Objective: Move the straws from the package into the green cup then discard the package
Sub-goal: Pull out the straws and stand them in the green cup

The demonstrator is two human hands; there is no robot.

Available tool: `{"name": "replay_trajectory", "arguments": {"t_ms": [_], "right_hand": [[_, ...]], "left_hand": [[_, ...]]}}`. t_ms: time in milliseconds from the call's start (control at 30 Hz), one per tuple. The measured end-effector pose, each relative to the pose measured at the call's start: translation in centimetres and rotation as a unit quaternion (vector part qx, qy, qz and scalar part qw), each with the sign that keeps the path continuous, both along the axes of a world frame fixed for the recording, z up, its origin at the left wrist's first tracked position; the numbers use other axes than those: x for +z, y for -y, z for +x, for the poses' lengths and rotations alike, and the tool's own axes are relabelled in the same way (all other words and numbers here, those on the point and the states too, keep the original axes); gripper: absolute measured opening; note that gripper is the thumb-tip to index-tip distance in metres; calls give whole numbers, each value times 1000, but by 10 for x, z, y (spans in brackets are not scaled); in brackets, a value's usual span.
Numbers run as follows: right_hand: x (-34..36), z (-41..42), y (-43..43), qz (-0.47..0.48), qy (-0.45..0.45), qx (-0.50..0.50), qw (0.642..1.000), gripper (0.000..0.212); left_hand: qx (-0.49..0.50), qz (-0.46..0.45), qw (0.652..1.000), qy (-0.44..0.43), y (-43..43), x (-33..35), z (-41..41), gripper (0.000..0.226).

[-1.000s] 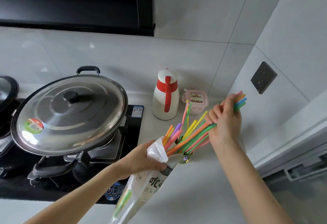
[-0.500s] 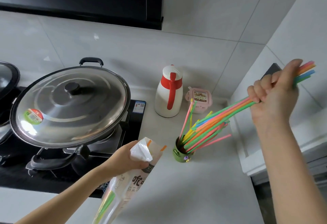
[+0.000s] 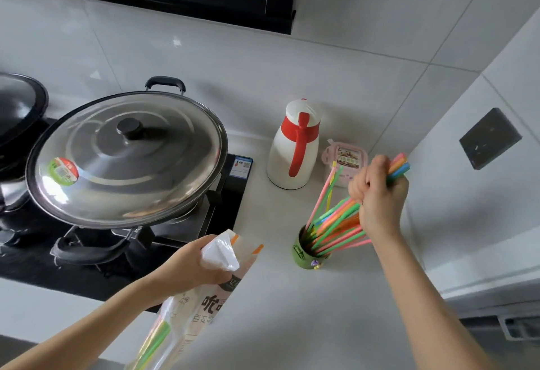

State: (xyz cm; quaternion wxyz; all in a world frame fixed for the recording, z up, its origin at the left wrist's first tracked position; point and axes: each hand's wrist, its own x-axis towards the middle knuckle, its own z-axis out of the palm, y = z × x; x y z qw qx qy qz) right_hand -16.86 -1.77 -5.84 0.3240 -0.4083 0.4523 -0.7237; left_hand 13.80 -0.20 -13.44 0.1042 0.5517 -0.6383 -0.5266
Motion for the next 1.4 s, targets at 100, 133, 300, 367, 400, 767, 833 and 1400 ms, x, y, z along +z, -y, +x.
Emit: {"name": "replay_trajectory", "arguments": {"t_ms": [100,133,300,367,400,767,833,1400], "right_hand": [[-20,1,-3,42,-12,-7,999,50],[-27,1,-4,63,-21,-11,998,51],[-45,-2,-4,166,-93,-30,981,45],[-41,-6,-3,175,-81,-40,980,32],[-37,-8,-3,167,-73,-46,982,24],[-30,-15,3,159,-582,-66,795,38],[-22,-17,1,166,-635,-50,753,38],[-51,47,-74,356,259,62,896,32]], "left_hand": [[-2,1,1000,4,2,1,-2,35],[-6,1,1000,3,3,2,-3,35],[-22,1,1000,-3,9,9,-12,36],[-33,-1,999,-3,12,12,-16,35],[-38,1,999,-4,14,13,-18,35],[-93,-2,996,13,23,23,-38,39],[-99,-1,995,9,25,25,-41,39],[-232,184,955,-25,38,60,-70,34]]}}
